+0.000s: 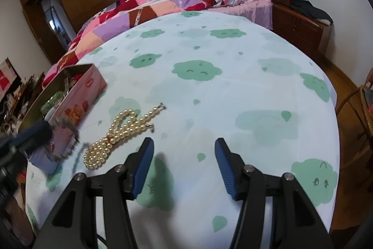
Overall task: Organize jewelry
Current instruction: 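Grasp the grey bead bracelet with the left gripper while the right gripper grasps the pearl necklace, then carry the bead bracelet and pearl necklace into the tin while opening both grippers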
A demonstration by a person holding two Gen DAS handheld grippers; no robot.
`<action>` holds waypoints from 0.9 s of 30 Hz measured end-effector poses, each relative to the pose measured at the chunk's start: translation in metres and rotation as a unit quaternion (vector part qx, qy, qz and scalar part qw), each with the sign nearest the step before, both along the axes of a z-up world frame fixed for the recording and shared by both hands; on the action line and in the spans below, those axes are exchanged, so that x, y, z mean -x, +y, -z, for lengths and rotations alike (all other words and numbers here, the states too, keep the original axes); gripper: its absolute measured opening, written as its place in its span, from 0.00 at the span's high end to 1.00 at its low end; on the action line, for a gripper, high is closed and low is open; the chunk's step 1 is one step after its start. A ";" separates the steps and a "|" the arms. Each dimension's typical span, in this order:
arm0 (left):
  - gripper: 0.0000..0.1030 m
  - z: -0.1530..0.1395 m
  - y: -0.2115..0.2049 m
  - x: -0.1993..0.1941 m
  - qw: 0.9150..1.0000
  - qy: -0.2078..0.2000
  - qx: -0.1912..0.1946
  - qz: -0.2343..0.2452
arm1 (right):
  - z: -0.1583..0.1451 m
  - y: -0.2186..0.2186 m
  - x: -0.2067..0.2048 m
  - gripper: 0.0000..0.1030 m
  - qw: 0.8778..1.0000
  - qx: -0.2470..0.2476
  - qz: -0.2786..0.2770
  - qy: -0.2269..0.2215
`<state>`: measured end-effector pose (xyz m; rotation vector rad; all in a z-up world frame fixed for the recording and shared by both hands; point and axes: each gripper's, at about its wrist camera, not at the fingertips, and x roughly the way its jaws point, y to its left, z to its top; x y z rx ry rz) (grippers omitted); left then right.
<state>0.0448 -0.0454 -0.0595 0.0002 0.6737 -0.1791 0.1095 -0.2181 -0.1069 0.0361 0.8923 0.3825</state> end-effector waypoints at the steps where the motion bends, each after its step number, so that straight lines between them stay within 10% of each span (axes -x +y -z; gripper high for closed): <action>1: 0.93 -0.002 0.003 -0.001 1.000 -0.002 0.007 -0.001 | 0.000 0.005 0.000 0.44 1.000 -0.004 -0.009 0.005; 13: 0.93 0.001 0.011 0.002 1.000 -0.004 0.012 -0.016 | 0.000 0.075 0.004 0.44 0.996 0.037 -0.083 0.009; 15: 0.93 0.002 0.010 0.002 1.000 -0.003 0.013 -0.014 | 0.004 0.075 0.005 0.50 0.996 0.052 -0.076 0.003; 17: 0.93 0.002 0.007 0.003 1.000 -0.004 0.011 -0.011 | 0.003 0.072 0.007 0.92 0.996 0.053 -0.078 0.002; 27: 0.92 -0.005 0.005 0.010 1.000 -0.016 0.013 -0.005 | -0.005 0.040 0.021 0.93 0.998 0.037 -0.050 -0.021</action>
